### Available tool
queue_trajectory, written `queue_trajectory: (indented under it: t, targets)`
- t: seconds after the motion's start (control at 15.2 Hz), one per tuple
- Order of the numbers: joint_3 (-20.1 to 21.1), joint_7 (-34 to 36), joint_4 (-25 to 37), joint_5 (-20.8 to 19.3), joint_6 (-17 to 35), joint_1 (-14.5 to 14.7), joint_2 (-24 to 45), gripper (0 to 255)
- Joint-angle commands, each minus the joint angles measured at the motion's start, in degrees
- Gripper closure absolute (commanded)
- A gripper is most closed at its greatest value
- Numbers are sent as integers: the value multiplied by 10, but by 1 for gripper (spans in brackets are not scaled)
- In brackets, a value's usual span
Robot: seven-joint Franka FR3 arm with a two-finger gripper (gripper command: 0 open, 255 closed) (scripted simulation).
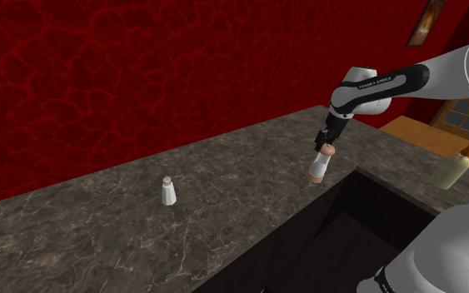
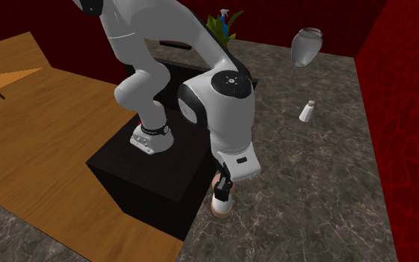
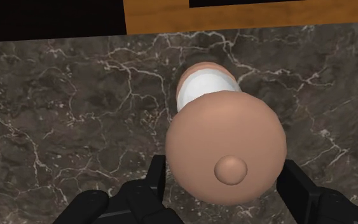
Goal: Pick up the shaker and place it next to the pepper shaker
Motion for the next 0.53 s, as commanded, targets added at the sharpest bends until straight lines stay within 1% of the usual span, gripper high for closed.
queue_trajectory:
  t: [0.0, 0.26, 0.46]
  targets:
    - [0, 0, 0, 0, 0, 0, 0, 255]
    - [0, 0, 0, 0, 0, 0, 1, 255]
    - [2, 5, 13, -5, -24, -1, -12, 255]
